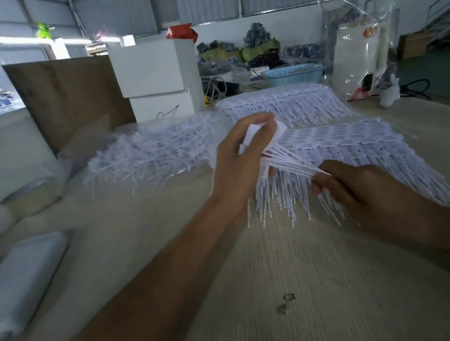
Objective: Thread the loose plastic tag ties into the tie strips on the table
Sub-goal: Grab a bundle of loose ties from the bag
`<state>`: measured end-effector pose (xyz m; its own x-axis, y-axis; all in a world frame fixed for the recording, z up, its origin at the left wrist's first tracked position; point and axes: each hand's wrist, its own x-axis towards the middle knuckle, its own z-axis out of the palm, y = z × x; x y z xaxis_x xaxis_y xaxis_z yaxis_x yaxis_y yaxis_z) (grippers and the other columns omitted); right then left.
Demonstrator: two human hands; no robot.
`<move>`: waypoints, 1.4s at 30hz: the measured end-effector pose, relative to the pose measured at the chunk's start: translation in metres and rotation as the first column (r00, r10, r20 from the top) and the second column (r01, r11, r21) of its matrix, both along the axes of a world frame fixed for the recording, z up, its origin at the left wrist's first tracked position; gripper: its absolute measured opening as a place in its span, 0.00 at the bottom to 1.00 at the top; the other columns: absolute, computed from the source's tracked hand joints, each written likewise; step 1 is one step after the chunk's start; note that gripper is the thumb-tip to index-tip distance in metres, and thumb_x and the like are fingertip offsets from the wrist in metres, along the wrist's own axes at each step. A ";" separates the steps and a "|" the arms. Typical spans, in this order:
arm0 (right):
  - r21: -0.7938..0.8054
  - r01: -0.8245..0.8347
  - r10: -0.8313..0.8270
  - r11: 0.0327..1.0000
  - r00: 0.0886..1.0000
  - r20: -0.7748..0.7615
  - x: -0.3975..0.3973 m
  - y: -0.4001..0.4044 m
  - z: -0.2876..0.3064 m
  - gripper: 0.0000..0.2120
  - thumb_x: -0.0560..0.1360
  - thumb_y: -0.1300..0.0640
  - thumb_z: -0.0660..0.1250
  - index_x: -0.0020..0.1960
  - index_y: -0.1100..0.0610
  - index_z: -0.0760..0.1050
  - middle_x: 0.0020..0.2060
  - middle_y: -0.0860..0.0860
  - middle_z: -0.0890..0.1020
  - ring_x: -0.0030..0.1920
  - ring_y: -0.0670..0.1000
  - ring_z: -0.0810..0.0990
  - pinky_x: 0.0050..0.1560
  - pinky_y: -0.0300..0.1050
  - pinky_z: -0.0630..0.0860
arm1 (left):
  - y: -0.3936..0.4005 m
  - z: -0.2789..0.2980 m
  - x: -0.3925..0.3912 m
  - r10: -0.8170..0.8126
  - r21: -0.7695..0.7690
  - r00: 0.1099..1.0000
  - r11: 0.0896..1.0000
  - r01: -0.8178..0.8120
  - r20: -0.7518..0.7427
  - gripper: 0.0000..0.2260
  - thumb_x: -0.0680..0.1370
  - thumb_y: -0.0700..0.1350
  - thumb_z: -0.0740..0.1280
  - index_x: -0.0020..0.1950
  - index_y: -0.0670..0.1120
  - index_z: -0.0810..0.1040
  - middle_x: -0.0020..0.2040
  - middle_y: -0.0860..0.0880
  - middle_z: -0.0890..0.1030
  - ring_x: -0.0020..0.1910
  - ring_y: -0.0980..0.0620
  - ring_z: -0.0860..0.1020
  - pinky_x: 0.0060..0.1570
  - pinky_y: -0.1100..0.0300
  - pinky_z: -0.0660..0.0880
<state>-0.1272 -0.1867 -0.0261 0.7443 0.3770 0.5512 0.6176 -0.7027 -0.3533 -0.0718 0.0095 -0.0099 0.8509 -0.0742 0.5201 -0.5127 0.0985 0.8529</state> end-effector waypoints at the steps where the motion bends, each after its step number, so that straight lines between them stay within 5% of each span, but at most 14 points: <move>1: -0.002 0.003 -0.003 1.000 1.000 0.012 0.001 -0.001 -0.001 0.21 0.79 0.43 0.48 0.47 0.54 0.75 0.24 0.44 0.70 0.28 0.44 0.74 0.28 0.35 0.64 | 0.004 0.000 0.005 -0.022 0.067 1.000 0.998 0.023 -0.011 0.12 0.80 0.57 0.64 0.62 0.58 0.79 0.54 0.63 0.81 0.49 0.61 0.81 0.44 0.62 0.77; 3: -0.008 0.026 -0.025 1.000 1.000 0.016 0.004 -0.002 -0.003 0.20 0.79 0.44 0.48 0.46 0.54 0.74 0.23 0.43 0.68 0.27 0.43 0.74 0.27 0.35 0.64 | 0.015 -0.002 0.018 -0.001 0.094 0.997 0.996 0.009 -0.081 0.20 0.78 0.66 0.57 0.70 0.66 0.67 0.63 0.64 0.75 0.56 0.63 0.78 0.44 0.65 0.78; 6: -0.010 0.072 -0.072 0.997 0.997 0.003 0.010 -0.005 -0.007 0.14 0.82 0.51 0.52 0.45 0.53 0.74 0.21 0.44 0.69 0.27 0.41 0.75 0.28 0.33 0.66 | 0.051 -0.007 0.048 0.298 -0.034 0.903 0.945 -0.324 -0.311 0.26 0.80 0.64 0.59 0.76 0.63 0.56 0.77 0.45 0.62 0.65 0.42 0.75 0.53 0.46 0.79; 10: -0.021 0.073 -0.073 0.997 0.997 0.002 0.016 -0.010 -0.014 0.12 0.82 0.54 0.55 0.43 0.51 0.72 0.23 0.42 0.73 0.29 0.38 0.75 0.30 0.30 0.67 | 0.107 -0.021 0.071 0.617 0.094 0.674 0.762 -0.640 -0.406 0.26 0.81 0.52 0.65 0.76 0.57 0.58 0.73 0.40 0.63 0.53 0.39 0.79 0.55 0.41 0.79; 15: -0.071 0.029 -0.032 0.997 0.999 -0.037 0.019 -0.010 -0.019 0.11 0.83 0.58 0.58 0.43 0.53 0.74 0.26 0.45 0.73 0.30 0.45 0.76 0.30 0.35 0.66 | 0.127 -0.024 0.074 0.725 0.238 0.672 0.686 -0.687 -0.151 0.18 0.79 0.38 0.61 0.69 0.49 0.72 0.60 0.39 0.79 0.46 0.45 0.79 0.45 0.56 0.75; 20: -0.089 -0.050 0.043 0.995 0.997 -0.071 0.015 -0.008 -0.020 0.13 0.82 0.56 0.58 0.41 0.44 0.70 0.27 0.45 0.74 0.29 0.46 0.75 0.31 0.35 0.66 | 0.131 -0.009 0.065 0.660 0.531 0.689 0.485 -0.694 0.298 0.29 0.71 0.27 0.65 0.70 0.46 0.73 0.64 0.41 0.75 0.59 0.44 0.77 0.54 0.59 0.72; 25: -0.137 -0.105 0.090 0.985 0.990 -0.111 0.015 0.000 -0.015 0.11 0.83 0.57 0.59 0.44 0.48 0.73 0.31 0.34 0.76 0.29 0.39 0.75 0.31 0.28 0.65 | 0.141 0.015 0.072 0.737 0.452 0.576 0.404 -0.795 0.354 0.10 0.78 0.35 0.66 0.51 0.47 0.84 0.51 0.46 0.83 0.47 0.45 0.81 0.47 0.48 0.79; 28: -0.152 -0.121 0.101 0.981 0.986 -0.135 0.020 0.018 -0.001 0.11 0.84 0.53 0.58 0.44 0.44 0.73 0.28 0.41 0.76 0.28 0.42 0.75 0.30 0.31 0.65 | 0.149 0.035 0.079 0.755 0.361 0.531 0.406 -0.839 0.385 0.06 0.79 0.42 0.68 0.48 0.47 0.85 0.46 0.47 0.84 0.42 0.48 0.81 0.42 0.51 0.78; 32: -0.065 -0.200 0.160 0.978 0.909 -0.386 0.042 0.072 0.012 0.15 0.84 0.54 0.58 0.43 0.46 0.78 0.27 0.42 0.75 0.26 0.42 0.72 0.30 0.34 0.67 | 0.154 0.055 0.088 0.745 0.312 0.538 0.442 -0.841 0.396 0.06 0.79 0.46 0.69 0.49 0.46 0.85 0.44 0.48 0.85 0.43 0.47 0.82 0.43 0.51 0.78; 35: 0.198 -0.100 0.204 0.975 0.753 -0.626 0.078 0.130 0.024 0.13 0.84 0.56 0.60 0.46 0.57 0.81 0.25 0.43 0.73 0.22 0.43 0.67 0.24 0.37 0.65 | 0.151 0.068 0.091 0.715 0.302 0.562 0.474 -0.827 0.416 0.07 0.80 0.45 0.68 0.50 0.45 0.86 0.46 0.48 0.85 0.44 0.48 0.82 0.45 0.51 0.79; 37: 0.376 0.021 0.261 0.926 0.683 -0.682 0.105 0.166 0.045 0.10 0.83 0.56 0.63 0.51 0.63 0.78 0.33 0.51 0.75 0.28 0.47 0.72 0.29 0.41 0.72 | 0.150 0.078 0.090 0.707 0.300 0.558 0.470 -0.830 0.434 0.07 0.80 0.45 0.68 0.52 0.45 0.85 0.48 0.48 0.85 0.45 0.49 0.82 0.48 0.52 0.79; 39: 0.544 0.106 0.347 0.832 0.666 -0.660 0.130 0.188 0.061 0.19 0.82 0.54 0.65 0.69 0.63 0.70 0.52 0.58 0.78 0.45 0.54 0.81 0.50 0.49 0.81 | 0.151 0.084 0.090 0.703 0.304 0.561 0.471 -0.828 0.439 0.07 0.80 0.46 0.68 0.52 0.46 0.85 0.49 0.49 0.85 0.46 0.51 0.82 0.48 0.54 0.79; 40: 0.524 0.103 0.312 0.846 0.701 -0.641 0.139 0.194 0.061 0.28 0.82 0.52 0.65 0.77 0.61 0.61 0.63 0.59 0.75 0.57 0.57 0.80 0.59 0.50 0.78 | 0.152 0.084 0.089 0.699 0.314 0.563 0.467 -0.826 0.440 0.07 0.81 0.47 0.67 0.52 0.47 0.85 0.48 0.51 0.85 0.45 0.53 0.81 0.45 0.57 0.79; 42: 0.208 0.011 0.106 0.978 0.833 -0.544 0.139 0.197 0.049 0.33 0.82 0.49 0.63 0.80 0.57 0.53 0.75 0.57 0.65 0.68 0.56 0.72 0.62 0.46 0.72 | 0.153 0.079 0.087 0.691 0.340 0.550 0.433 -0.835 0.469 0.06 0.80 0.48 0.67 0.50 0.50 0.84 0.46 0.54 0.83 0.42 0.55 0.79 0.36 0.63 0.74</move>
<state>0.0114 0.0102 0.0234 0.9293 0.3486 0.1222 0.3106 -0.5582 -0.7694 0.0149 0.1621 0.0687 0.5464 0.2553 0.7976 -0.3368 -0.8051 0.4884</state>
